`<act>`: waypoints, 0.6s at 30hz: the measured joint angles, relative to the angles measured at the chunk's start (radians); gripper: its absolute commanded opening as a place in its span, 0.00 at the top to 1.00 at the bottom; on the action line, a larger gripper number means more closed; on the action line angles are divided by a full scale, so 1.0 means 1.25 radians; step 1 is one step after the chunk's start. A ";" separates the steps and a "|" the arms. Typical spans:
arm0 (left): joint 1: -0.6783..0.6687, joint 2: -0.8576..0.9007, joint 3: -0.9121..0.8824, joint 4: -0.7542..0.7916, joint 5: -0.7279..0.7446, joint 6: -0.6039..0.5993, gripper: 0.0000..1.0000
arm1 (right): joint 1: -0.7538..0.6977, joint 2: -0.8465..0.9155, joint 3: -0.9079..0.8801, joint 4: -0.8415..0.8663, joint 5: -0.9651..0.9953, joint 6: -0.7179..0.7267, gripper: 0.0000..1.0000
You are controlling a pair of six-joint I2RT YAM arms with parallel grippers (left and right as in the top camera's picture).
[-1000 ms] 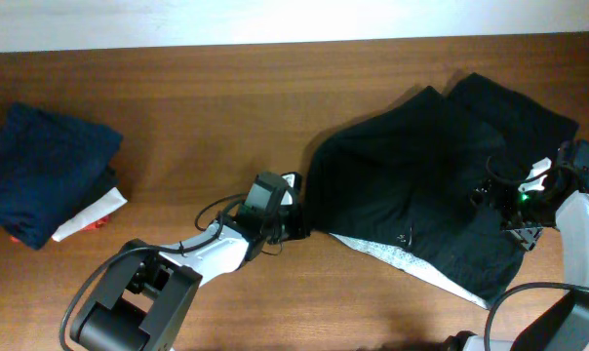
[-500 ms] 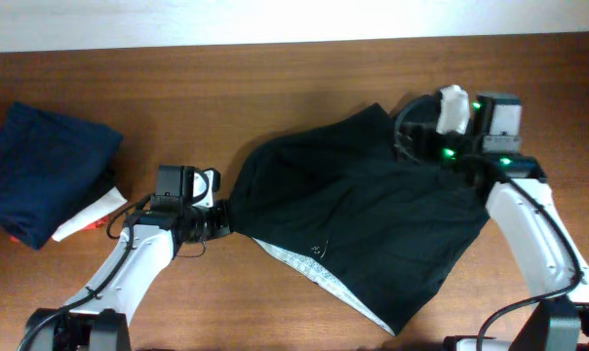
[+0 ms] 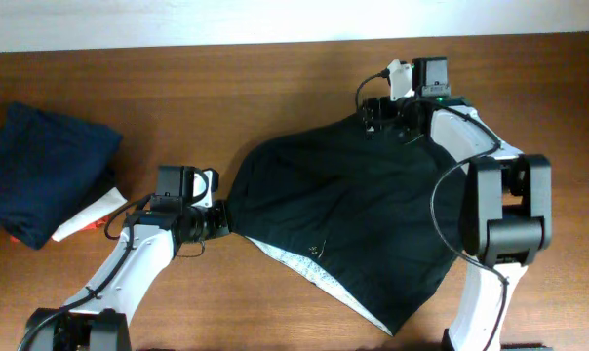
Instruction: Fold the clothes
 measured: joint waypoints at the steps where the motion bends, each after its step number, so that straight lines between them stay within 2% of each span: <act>1: 0.000 0.000 0.000 0.004 -0.005 0.000 0.91 | 0.002 0.013 0.000 0.004 0.002 -0.001 0.21; 2: 0.000 0.000 0.000 0.005 -0.007 0.000 0.91 | 0.004 0.023 0.000 0.009 0.002 -0.004 0.31; 4: 0.000 0.000 0.000 0.005 -0.011 0.000 0.90 | 0.013 0.036 0.000 0.028 0.003 -0.006 0.73; 5: 0.000 0.000 0.000 0.006 -0.012 0.000 0.90 | 0.017 0.037 0.000 0.039 0.005 -0.010 0.91; 6: 0.000 0.000 0.000 0.006 -0.015 0.000 0.90 | 0.023 0.037 0.001 0.052 0.006 -0.016 0.96; 10: 0.000 0.000 0.000 0.009 -0.017 0.000 0.90 | 0.028 0.038 0.026 0.036 0.008 -0.013 0.96; 12: 0.000 0.000 0.000 0.011 -0.020 0.000 0.90 | 0.031 0.038 0.121 0.013 0.008 -0.012 0.96; 13: 0.000 0.000 0.000 0.012 -0.020 0.000 0.90 | 0.034 0.038 0.175 0.022 0.008 -0.012 0.83; 14: 0.000 0.000 0.000 0.013 -0.023 0.000 0.90 | 0.046 0.038 0.259 0.080 0.008 -0.012 0.00; 16: 0.000 0.000 0.000 0.013 -0.023 0.000 0.90 | 0.066 0.034 0.308 0.194 0.008 -0.012 0.01; 17: 0.000 0.000 0.000 0.012 -0.024 0.000 0.90 | 0.084 0.024 0.322 0.209 0.008 -0.012 0.01; 18: 0.000 0.000 0.000 0.011 -0.026 0.000 0.85 | 0.093 0.022 0.326 0.181 0.008 -0.013 0.01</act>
